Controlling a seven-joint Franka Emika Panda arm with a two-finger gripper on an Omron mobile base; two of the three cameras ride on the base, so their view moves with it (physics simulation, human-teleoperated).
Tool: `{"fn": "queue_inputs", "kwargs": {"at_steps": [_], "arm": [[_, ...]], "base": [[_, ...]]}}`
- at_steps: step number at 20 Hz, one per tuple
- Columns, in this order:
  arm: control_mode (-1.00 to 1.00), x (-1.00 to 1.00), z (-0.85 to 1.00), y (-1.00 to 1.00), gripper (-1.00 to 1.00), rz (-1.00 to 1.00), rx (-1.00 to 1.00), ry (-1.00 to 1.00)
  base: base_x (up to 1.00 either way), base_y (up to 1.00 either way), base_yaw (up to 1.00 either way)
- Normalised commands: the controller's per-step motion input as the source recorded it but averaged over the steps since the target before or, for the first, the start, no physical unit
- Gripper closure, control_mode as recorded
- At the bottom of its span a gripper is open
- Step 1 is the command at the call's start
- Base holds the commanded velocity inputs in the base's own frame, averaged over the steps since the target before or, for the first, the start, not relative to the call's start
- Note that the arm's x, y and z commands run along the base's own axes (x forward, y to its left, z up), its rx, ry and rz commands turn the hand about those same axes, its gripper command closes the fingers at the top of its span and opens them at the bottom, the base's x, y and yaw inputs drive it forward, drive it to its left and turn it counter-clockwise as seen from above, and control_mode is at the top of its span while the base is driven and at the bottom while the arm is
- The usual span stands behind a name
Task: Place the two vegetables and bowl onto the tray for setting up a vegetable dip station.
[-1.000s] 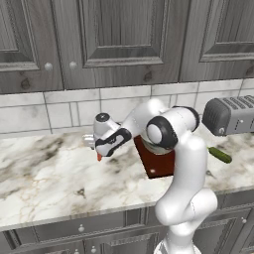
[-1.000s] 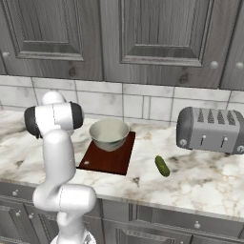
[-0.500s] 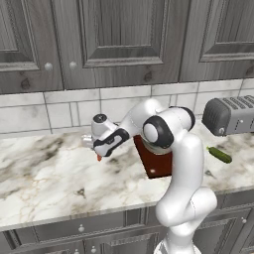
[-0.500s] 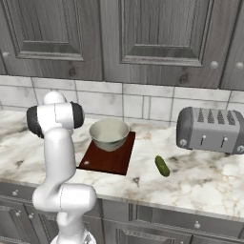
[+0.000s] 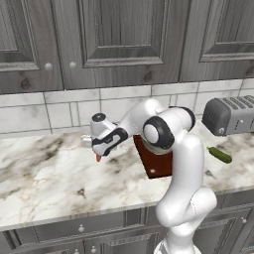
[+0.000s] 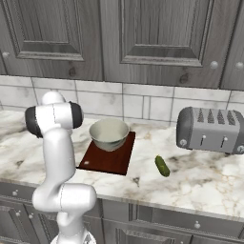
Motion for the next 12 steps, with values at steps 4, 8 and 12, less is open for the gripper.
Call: {"fn": "queue_inputs", "kwargs": {"at_steps": [4, 8, 12], "arm": [[-1.0, -0.37, 0.01, 0.0, 1.0, 0.0, 0.04, 0.0], [-1.0, -0.39, 0.03, -0.02, 1.0, 0.0, 0.02, 0.0], [-1.0, -0.44, 0.05, -0.07, 1.0, 0.0, 0.03, 0.0]], "base": [[0.0, 0.0, 0.0], [0.0, 0.0, 0.0], [0.0, 0.0, 0.0]]}}
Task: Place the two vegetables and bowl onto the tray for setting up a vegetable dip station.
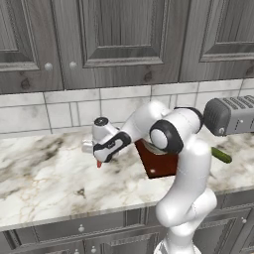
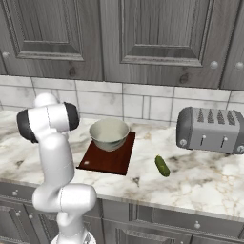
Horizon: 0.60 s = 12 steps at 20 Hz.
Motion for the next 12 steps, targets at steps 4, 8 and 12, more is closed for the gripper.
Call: {"fn": "queue_inputs", "kwargs": {"at_steps": [4, 8, 12], "arm": [[-1.0, -0.41, 0.08, -0.08, 1.0, 0.0, 0.0, 0.0], [-1.0, -0.37, 0.11, -0.12, 1.0, 0.0, 0.0, 0.0], [-1.0, -0.34, 0.13, -0.18, 1.0, 0.09, 0.0, 0.0]], "base": [[0.0, 0.0, 0.0], [0.0, 0.0, 0.0], [0.0, 0.0, 0.0]]}}
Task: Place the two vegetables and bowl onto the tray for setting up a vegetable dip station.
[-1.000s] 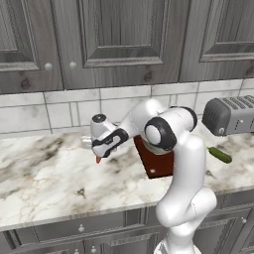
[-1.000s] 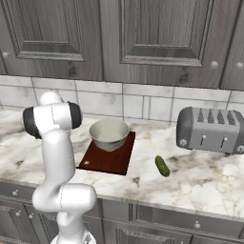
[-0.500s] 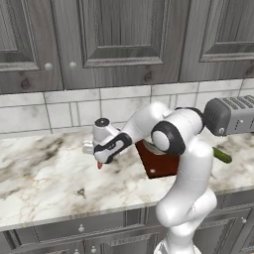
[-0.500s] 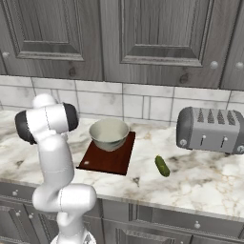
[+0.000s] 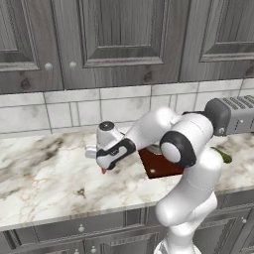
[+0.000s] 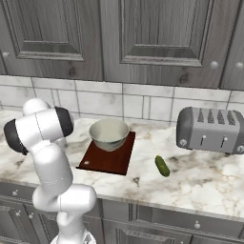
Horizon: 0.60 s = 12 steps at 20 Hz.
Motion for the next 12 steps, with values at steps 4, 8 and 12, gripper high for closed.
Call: {"fn": "queue_inputs", "kwargs": {"at_steps": [4, 8, 12], "arm": [[-1.0, -0.32, 0.16, -0.2, 1.0, 0.17, 0.0, 0.0], [-1.0, -0.3, 0.18, -0.23, 1.0, 0.21, 0.0, 0.0], [-1.0, -0.32, 0.18, -0.25, 1.0, 0.22, 0.0, 0.0]], "base": [[0.0, 0.0, 0.0], [0.0, 0.0, 0.0], [0.0, 0.0, 0.0]]}}
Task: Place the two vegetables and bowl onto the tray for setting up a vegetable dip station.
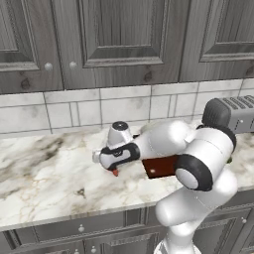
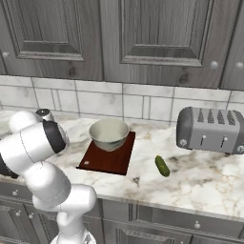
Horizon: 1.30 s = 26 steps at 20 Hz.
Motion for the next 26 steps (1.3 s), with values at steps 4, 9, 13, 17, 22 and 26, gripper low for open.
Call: {"fn": "queue_inputs", "kwargs": {"at_steps": [4, 9, 13, 17, 22, 26], "arm": [[-1.0, -0.31, 0.18, -0.23, 1.0, 0.22, 0.0, 0.0], [-1.0, -0.28, 0.15, -0.26, 1.0, 0.24, -0.01, 0.0], [-1.0, -0.22, 0.08, -0.29, 1.0, 0.33, -0.07, 0.0], [-1.0, -0.19, 0.05, -0.3, 1.0, 0.38, -0.07, -0.01], [-1.0, -0.13, 0.02, -0.29, 1.0, 0.39, -0.06, -0.05], [-1.0, -0.03, 0.0, -0.26, 1.0, 0.34, -0.04, -0.08]], "base": [[0.0, 0.0, 0.0], [0.0, 0.0, 0.0], [0.0, 0.0, 0.0], [0.0, 0.0, 0.0], [0.0, 0.0, 0.0], [0.0, 0.0, 0.0]]}}
